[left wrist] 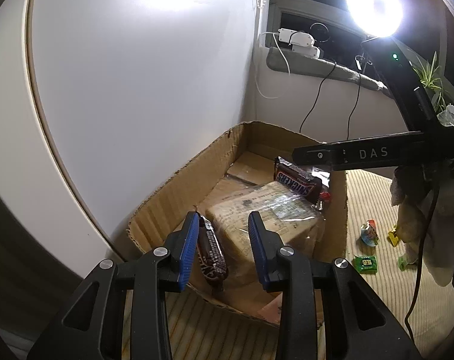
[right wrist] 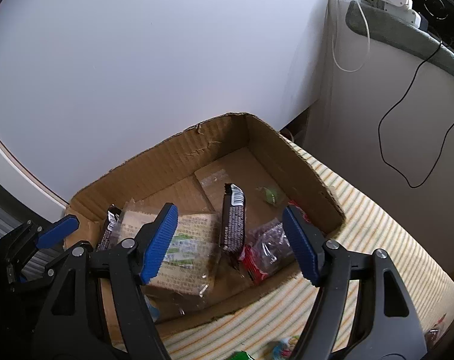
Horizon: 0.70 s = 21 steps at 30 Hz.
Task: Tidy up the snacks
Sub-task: 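Open both grippers in the box and return them to the snacks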
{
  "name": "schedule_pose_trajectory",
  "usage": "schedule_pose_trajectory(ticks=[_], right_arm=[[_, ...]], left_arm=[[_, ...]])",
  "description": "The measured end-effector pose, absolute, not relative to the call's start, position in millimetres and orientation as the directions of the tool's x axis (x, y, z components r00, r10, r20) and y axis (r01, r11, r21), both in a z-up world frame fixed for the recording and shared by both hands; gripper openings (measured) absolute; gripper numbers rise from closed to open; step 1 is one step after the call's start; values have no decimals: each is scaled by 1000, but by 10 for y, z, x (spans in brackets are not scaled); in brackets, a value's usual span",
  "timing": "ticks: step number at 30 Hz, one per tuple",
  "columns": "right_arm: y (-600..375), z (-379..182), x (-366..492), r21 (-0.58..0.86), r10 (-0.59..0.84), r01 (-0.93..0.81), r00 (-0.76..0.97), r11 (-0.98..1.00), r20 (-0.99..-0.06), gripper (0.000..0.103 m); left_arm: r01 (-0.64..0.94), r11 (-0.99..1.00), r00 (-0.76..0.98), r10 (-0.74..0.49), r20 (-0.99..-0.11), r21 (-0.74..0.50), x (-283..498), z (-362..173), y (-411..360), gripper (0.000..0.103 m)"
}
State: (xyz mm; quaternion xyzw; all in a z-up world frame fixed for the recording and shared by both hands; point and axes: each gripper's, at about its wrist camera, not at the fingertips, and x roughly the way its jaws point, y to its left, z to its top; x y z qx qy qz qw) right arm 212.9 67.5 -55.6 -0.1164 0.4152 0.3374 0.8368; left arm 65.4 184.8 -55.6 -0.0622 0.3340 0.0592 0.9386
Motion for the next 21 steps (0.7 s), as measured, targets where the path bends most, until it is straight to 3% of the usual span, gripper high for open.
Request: schedule_pose_trajectory(ticks=[21], right_arm=[[-497,-174,1526,75,453,-595,517,800,-726,75]], left_arm=[[-1,994,802,-62,-594,-105,429,-340,1157,33]])
